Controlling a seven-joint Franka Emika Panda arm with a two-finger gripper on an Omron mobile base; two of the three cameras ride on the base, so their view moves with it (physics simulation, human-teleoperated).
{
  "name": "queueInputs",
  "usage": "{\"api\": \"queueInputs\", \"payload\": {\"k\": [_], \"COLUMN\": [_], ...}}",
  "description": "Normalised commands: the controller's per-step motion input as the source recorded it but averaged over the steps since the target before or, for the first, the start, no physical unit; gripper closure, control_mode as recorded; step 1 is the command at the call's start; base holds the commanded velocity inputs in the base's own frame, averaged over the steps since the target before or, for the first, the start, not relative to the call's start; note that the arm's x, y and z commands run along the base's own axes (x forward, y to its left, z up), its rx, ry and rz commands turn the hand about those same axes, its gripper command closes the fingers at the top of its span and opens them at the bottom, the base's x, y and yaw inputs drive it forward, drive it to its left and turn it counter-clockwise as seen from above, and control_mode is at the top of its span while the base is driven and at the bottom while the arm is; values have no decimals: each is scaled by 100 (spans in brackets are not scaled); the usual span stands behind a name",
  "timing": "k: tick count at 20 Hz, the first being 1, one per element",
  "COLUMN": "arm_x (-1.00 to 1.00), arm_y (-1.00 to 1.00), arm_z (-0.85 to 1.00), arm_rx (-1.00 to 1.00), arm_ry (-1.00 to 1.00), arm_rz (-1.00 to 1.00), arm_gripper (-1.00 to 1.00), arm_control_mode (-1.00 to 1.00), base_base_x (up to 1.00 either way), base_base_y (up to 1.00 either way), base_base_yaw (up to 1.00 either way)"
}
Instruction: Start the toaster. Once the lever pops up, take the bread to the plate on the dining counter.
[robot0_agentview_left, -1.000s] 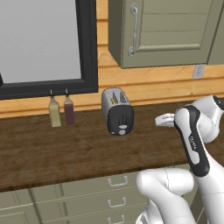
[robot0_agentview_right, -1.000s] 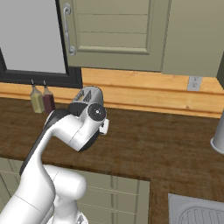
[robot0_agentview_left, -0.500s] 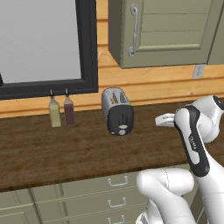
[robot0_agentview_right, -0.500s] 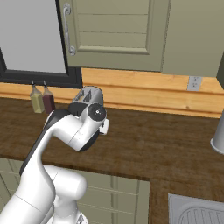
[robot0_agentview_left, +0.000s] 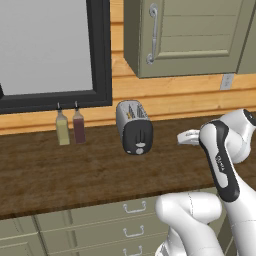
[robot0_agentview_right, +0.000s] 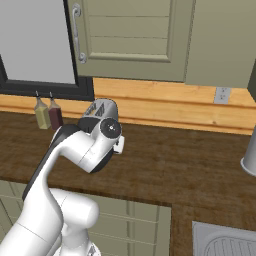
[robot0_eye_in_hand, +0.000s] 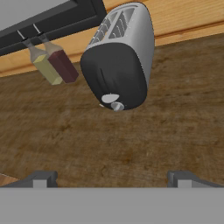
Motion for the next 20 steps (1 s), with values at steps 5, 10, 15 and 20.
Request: {"api": "queueInputs", "payload": {"k": [5,10,15,20], "arm_x": [0,0,0,0], "arm_y": [0,0,0,0], "arm_z": [0,0,0,0], "arm_rx": [0,0,0,0], "arm_ry": [0,0,0,0], "arm_rz": [0,0,0,0], "arm_gripper": [-100,-100,-100,-100], "arm_control_mode": [-100,-100,-100,-100], "base_base_x": [0,0,0,0], "base_base_y": [0,0,0,0], "base_base_yaw": [0,0,0,0]}}
